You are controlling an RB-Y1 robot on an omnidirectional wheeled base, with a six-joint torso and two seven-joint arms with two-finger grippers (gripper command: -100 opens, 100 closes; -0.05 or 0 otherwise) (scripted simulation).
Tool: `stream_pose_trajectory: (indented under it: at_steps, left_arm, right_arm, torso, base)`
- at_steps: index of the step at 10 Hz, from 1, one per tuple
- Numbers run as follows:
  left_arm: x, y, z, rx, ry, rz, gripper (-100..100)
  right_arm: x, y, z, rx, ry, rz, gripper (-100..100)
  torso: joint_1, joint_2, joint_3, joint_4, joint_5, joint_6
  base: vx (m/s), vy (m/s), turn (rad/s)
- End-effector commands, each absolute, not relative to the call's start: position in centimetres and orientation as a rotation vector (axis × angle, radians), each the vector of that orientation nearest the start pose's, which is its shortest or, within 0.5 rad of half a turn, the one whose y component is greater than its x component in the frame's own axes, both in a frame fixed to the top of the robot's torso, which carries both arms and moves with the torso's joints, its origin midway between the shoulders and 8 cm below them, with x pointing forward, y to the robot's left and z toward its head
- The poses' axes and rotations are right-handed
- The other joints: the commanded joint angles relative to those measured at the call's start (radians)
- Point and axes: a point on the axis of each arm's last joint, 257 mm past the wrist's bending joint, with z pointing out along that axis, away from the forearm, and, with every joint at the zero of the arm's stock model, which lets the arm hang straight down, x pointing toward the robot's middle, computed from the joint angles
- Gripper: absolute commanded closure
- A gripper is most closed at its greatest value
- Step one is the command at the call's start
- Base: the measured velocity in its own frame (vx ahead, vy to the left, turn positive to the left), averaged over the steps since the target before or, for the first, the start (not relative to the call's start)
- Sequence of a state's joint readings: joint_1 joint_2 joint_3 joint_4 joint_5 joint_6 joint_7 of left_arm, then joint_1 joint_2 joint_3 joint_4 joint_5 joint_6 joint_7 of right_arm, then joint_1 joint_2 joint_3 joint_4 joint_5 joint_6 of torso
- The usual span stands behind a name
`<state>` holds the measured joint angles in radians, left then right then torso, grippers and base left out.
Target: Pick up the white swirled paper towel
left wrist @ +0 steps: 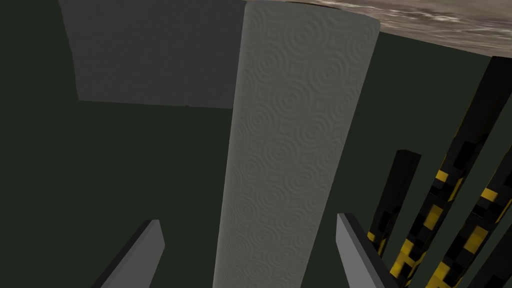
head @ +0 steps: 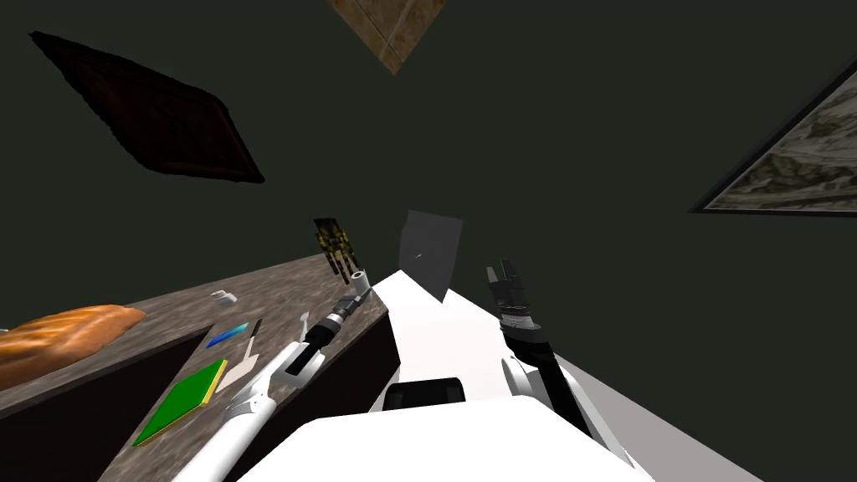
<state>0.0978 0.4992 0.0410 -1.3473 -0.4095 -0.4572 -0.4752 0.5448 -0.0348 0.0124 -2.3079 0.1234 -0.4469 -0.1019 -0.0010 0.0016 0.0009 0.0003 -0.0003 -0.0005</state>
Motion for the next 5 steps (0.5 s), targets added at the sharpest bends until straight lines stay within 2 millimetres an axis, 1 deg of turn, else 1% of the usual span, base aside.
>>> stream_pose_trajectory:
  at_steps: [1, 2, 3, 4, 5]
  left_arm:
    - [50.2, 35.2, -25.2, -0.001, 1.552, -0.345, -100]
    - [51.0, 35.6, -25.4, -0.009, 1.558, -0.338, -100]
    - [51.2, 36.0, -26.0, -0.019, 1.570, -0.332, -100]
    - [52.2, 34.5, -25.7, 0.006, 1.558, -0.365, -100]
    - [53.0, 34.7, -25.5, 0.003, 1.556, -0.360, -100]
  right_arm:
    - [34.7, -26.4, 1.0, 0.654, 0.733, 1.298, 0]
    - [34.7, -26.4, 1.0, 0.654, 0.733, 1.298, 0]
    - [34.7, -26.4, 1.0, 0.654, 0.733, 1.298, 0]
    - [34.7, -26.4, 1.0, 0.654, 0.733, 1.298, 0]
    - [34.7, -26.4, 1.0, 0.654, 0.733, 1.298, 0]
  torso:
    - [0.000, 0.000, 0.000, 0.000, 0.000, 0.000]
    - [0.000, 0.000, 0.000, 0.000, 0.000, 0.000]
    - [0.000, 0.001, 0.000, 0.000, 0.000, 0.000]
    - [0.000, 0.000, 0.000, 0.000, 0.000, 0.000]
    - [0.000, 0.000, 0.000, 0.000, 0.000, 0.000]
  base:
    - [-0.035, -0.008, 0.102]
    - [-0.040, -0.014, 0.064]
    - [-0.018, -0.008, -0.012]
    - [-0.030, -0.012, 0.125]
    - [-0.038, -0.015, 0.050]
